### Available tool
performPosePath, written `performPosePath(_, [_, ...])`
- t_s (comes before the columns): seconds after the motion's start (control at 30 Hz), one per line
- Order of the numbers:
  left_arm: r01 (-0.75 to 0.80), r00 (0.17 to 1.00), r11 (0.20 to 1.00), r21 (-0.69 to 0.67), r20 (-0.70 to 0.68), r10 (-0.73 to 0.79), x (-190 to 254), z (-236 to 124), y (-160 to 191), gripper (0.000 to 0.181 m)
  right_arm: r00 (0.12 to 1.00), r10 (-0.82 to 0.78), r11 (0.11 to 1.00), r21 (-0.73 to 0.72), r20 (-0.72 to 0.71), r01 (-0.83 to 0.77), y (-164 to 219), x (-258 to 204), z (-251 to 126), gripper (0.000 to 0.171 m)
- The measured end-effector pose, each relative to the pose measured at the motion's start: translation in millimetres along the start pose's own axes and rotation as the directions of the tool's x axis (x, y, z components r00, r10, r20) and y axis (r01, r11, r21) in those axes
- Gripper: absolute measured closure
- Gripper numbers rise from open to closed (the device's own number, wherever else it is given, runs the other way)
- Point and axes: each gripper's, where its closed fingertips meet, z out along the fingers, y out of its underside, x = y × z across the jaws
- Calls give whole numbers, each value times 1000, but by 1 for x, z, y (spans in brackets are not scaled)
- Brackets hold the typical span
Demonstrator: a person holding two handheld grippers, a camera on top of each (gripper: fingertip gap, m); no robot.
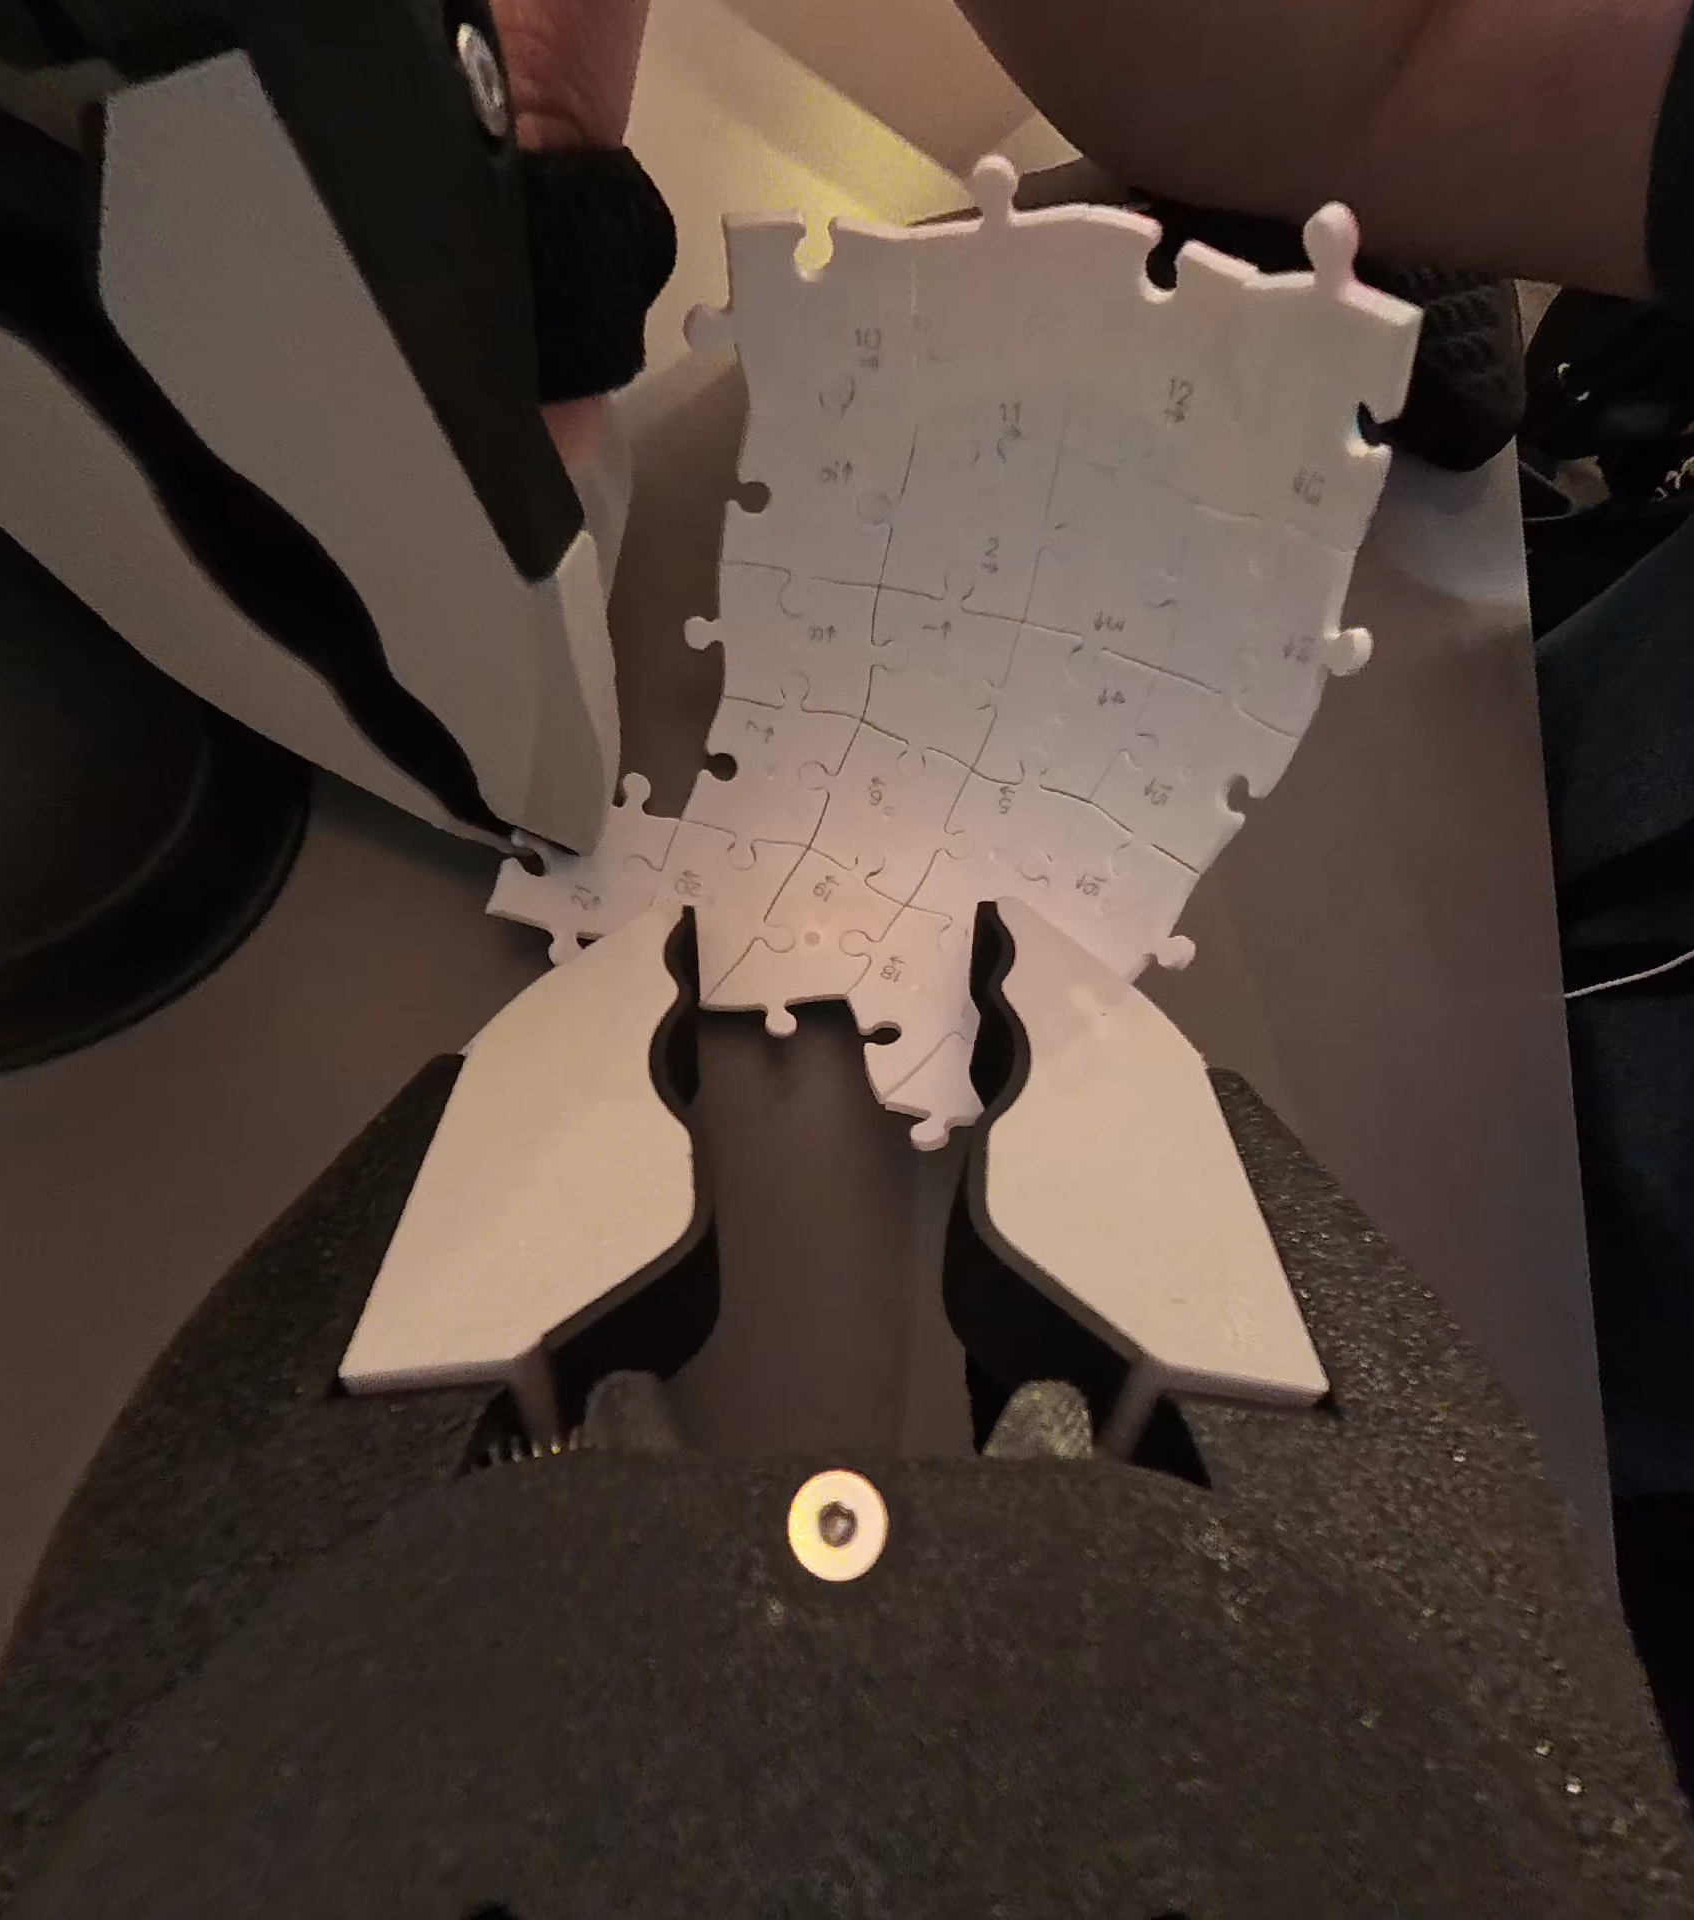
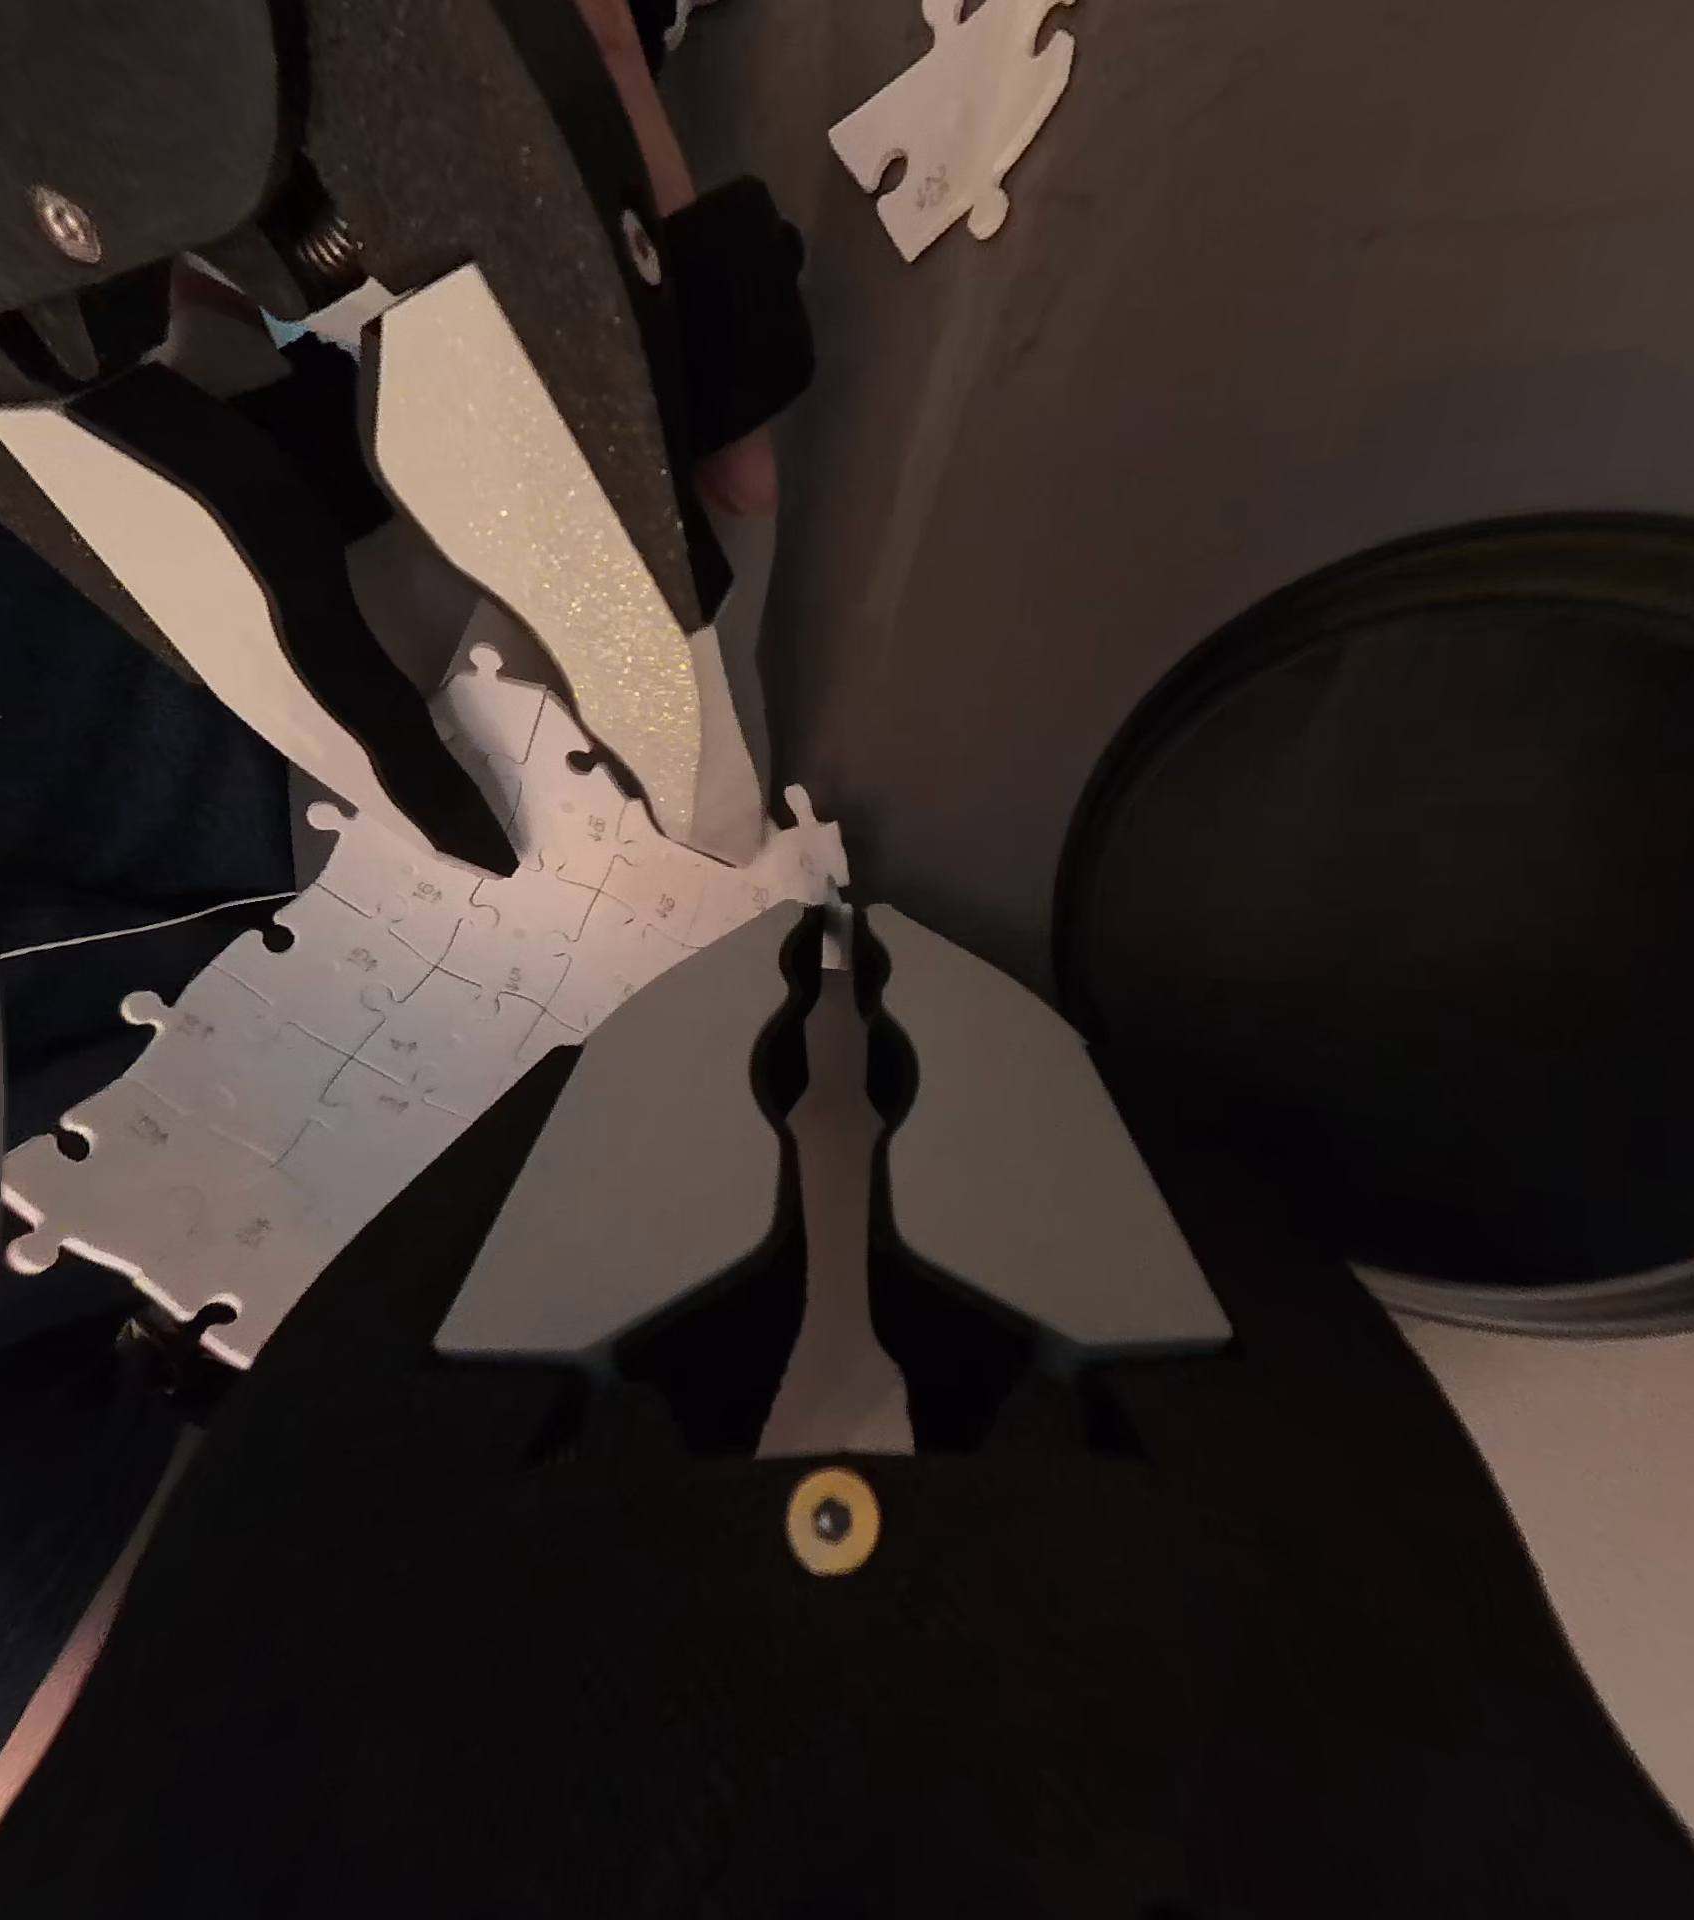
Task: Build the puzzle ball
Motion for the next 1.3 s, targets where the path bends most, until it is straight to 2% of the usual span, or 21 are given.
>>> performPosePath(0.57, [2,1000,1000,11,-19,-2,6,0,-1,134,999,-10,1000,-10,50,11,3,-10,2,156])
performPosePath(0.9, [10,1000,998,57,-11,-9,13,-4,-2,135,997,-74,996,49,-13,74,-2,-18,-10,150])
performPosePath(1.1, [12,999,994,111,29,-16,22,-18,-2,136,996,-80,993,81,-36,82,5,-20,-13,150])
performPosePath(1.3, [41,999,982,187,-1,-41,30,-28,-4,135,997,-72,995,75,-14,73,16,-26,-9,150])
